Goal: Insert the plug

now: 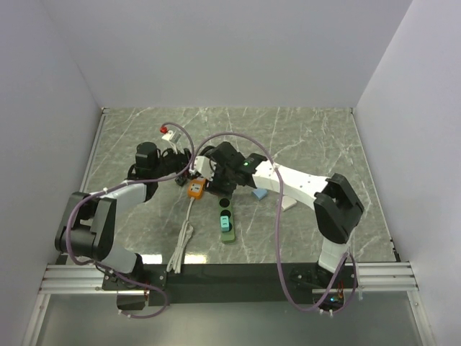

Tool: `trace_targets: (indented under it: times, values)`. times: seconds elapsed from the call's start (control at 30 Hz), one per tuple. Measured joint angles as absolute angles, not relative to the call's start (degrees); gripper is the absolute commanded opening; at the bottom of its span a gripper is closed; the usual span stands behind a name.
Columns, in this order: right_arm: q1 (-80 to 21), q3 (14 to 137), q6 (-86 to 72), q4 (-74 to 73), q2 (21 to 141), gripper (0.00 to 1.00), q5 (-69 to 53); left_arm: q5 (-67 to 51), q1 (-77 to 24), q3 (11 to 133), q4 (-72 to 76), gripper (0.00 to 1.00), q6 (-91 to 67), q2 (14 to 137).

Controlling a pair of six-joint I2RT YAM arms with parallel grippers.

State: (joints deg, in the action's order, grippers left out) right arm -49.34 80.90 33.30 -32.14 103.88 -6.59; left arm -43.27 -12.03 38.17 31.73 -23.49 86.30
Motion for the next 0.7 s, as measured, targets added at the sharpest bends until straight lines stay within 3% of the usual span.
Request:
trace_targets:
  times: [0.3,0.7]
  values:
    - [-45.84,73.63,24.45,-16.86,94.96,0.00,1.69,-37.89,-17.37,36.64,32.14,0.91,-24.32,81.43]
    - [-29.04,54.17,12.78,-4.99,74.19,0.00,6.07,-29.65,-25.54,33.98,33.06,0.92,-31.18,86.94]
